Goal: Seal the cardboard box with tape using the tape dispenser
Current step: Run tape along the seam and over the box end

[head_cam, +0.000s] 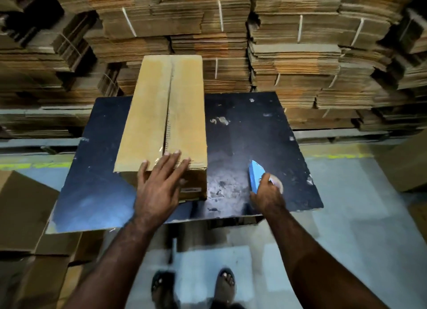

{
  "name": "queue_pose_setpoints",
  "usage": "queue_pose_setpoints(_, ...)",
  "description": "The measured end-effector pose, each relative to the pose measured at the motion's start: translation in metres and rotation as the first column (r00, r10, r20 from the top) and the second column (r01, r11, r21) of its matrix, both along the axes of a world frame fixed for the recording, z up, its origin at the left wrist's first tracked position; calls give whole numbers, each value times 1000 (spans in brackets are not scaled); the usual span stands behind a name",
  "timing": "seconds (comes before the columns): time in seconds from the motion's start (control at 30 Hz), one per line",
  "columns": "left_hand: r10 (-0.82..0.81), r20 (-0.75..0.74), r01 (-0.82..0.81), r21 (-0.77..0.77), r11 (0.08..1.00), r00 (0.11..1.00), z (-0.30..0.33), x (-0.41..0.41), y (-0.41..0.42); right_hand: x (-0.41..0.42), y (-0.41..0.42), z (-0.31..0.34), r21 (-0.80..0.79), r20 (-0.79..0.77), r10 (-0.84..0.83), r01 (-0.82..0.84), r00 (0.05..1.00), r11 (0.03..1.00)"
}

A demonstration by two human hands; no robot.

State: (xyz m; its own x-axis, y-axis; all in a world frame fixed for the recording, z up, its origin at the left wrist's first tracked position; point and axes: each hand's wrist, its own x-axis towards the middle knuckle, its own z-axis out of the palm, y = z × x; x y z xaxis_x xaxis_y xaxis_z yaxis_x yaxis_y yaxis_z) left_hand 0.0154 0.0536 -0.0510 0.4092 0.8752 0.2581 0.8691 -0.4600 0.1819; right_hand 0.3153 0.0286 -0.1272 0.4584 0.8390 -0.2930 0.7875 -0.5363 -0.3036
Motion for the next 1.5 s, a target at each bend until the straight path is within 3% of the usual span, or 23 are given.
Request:
queue_pose_setpoints(0.17, 9, 8, -9, -58, 998, 1000, 9, 1, 1, 10, 13, -24, 56, 23, 3, -5, 1000, 998)
queue_pose_setpoints(0.3, -7, -34, 3, -116, 993, 999, 8, -6, 0, 6, 22, -8, 44, -222, -96, 108, 970, 993)
queue_pose_setpoints(0.37, -17, -44, 13, -103, 995, 999, 7, -7, -1, 0, 20, 18, 106, -553, -147, 244, 820, 964)
queue_pose_setpoints(0.43, -22, -32, 18, -93, 995, 999, 8, -6, -3, -9, 13, 55, 118, -838, -108, 371, 535, 921)
queue_pose_setpoints(0.5, -18, -21, 15, -126, 992, 1000, 9, -7, -3, -22, 6, 89, 140, -941, -17, 437, 337, 888)
queue_pose_setpoints(0.57, -21, 42, 27, -159, 987, 999, 11, -8, 0, -36, -3, 121, 186, -972, 86, 488, 219, 853)
queue_pose_setpoints(0.63, 37, 243, 22, -238, 971, 969, 22, -6, -1, -52, -13, 150, 250, -968, 198, 511, 155, 822)
queue_pose_setpoints(0.67, 120, 399, 6, -299, 954, 909, 33, -3, -1, -60, -17, 162, 295, -955, 235, 493, 182, 818)
queue_pose_setpoints(0.73, 267, 644, -29, -354, 935, 717, 62, 0, -5, -77, -23, 181, 414, -897, 296, 392, 328, 821)
queue_pose_setpoints(0.8, 303, 722, -69, -335, 940, 622, 93, -2, -12, -95, -29, 192, 475, -841, 333, 287, 427, 832)
queue_pose_setpoints(0.87, 341, 782, -23, -387, 922, 522, 116, -7, -18, -114, -34, 199, 451, -852, 337, 236, 400, 861)
queue_pose_setpoints(0.97, 455, 807, 80, -518, 852, 377, 134, -24, -23, -148, -41, 204, 349, -925, 294, 233, 239, 908)
queue_pose_setpoints(1.1, 625, 733, 209, -678, 705, 270, 147, -49, -30, -187, -50, 201, 437, -867, 382, 118, 320, 892)
queue_pose_setpoints(1.2, 668, 718, 254, -694, 673, 195, 149, -69, -34, -209, -53, 194, 478, -788, 418, 22, 452, 878)
queue_pose_setpoints(1.37, 699, 691, 320, -714, 623, 181, 141, -96, -30, -225, -58, 192, 531, -482, 455, -163, 749, 832)
queue_pose_setpoints(1.5, 738, 661, 414, -714, 564, 135, 136, -97, -28, -221, -56, 201, 483, -202, 469, -329, 860, 812)
